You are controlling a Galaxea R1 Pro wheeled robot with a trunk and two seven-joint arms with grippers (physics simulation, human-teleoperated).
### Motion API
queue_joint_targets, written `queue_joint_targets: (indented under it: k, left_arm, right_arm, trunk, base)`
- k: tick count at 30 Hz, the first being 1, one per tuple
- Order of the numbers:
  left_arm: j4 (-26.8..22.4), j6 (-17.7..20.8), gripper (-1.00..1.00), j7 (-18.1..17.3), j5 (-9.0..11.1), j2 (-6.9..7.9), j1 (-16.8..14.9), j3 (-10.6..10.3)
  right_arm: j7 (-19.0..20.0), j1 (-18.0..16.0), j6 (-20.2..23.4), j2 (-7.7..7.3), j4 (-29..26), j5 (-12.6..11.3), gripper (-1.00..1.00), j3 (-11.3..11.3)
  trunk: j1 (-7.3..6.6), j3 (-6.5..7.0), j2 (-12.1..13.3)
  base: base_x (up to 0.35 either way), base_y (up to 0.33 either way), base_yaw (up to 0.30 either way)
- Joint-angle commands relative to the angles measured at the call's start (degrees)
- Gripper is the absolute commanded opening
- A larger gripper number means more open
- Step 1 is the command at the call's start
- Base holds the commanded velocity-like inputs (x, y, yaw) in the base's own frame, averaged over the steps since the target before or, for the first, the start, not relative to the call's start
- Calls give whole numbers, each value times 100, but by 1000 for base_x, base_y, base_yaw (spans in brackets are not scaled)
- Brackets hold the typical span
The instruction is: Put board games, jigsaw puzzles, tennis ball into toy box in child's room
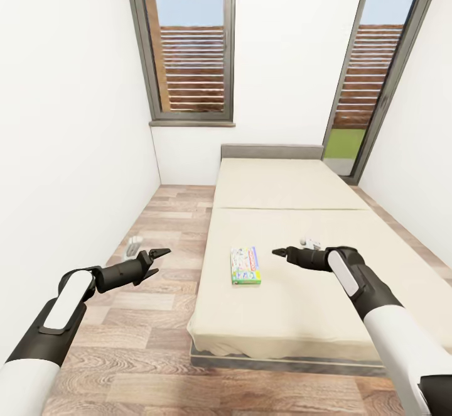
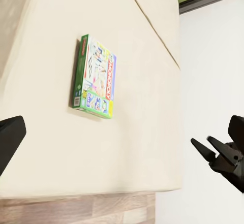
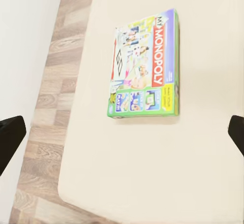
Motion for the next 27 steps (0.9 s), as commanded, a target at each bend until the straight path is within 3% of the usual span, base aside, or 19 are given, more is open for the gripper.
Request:
queue_joint_targets:
  k: [1,16,27]
  left_arm:
    - [0,27,100,4,11,-2,-3,7]
    - [43,26,100,2,11,3,-8,19]
    - [51,25,100,1,11,4,-6,22]
  right_arm:
    - [11,-25,31,5,75,21,100,12]
    - [-7,-427,53,53,1077,30,100,21]
    - [11,-484,75,53,1232,26,100,19]
  trunk:
    - [22,-25,-44]
    - [352,-317,-646]
    - [593,-519,-1087]
  base:
    - [0,0,0]
    - [0,0,0]
    - [0,0,0]
